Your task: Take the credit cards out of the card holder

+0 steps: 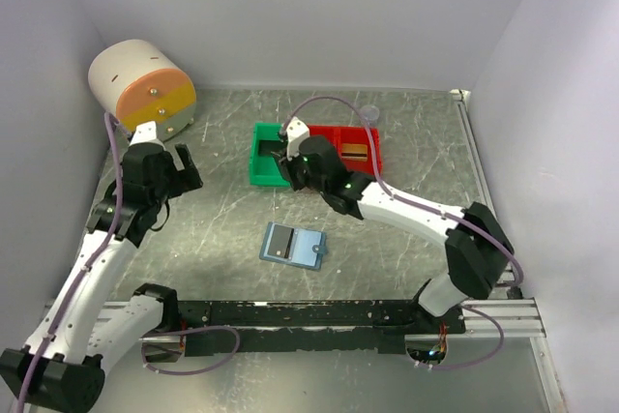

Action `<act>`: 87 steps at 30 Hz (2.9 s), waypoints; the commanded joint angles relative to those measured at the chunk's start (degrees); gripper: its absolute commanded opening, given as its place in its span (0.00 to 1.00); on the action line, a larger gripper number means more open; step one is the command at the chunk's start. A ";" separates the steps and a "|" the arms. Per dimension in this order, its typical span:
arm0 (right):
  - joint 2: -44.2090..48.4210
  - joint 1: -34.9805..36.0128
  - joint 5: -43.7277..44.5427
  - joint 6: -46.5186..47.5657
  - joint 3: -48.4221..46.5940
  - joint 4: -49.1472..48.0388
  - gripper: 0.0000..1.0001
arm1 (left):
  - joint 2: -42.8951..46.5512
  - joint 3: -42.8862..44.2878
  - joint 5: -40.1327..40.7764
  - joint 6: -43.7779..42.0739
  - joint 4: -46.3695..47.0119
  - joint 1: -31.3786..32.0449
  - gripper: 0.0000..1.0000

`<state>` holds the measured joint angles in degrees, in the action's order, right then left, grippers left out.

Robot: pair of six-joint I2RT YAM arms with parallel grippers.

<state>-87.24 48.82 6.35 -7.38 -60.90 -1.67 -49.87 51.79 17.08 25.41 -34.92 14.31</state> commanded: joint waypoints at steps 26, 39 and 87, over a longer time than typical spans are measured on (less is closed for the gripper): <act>-27.68 -0.21 10.99 22.21 -28.85 5.22 0.00 | 19.01 -8.60 -11.48 -1.63 5.27 -1.14 0.98; -34.69 -0.01 14.45 27.98 -34.78 5.61 0.00 | 16.83 -8.16 -14.24 -2.30 5.33 -1.12 0.98; -50.33 -4.33 10.23 52.91 -42.44 3.76 0.09 | 18.49 -8.74 -13.32 -2.51 5.91 -1.12 0.98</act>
<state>-135.28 44.84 16.84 48.14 -100.57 -0.62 -31.48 43.40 4.67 23.92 -30.76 13.56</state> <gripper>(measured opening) 0.058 0.981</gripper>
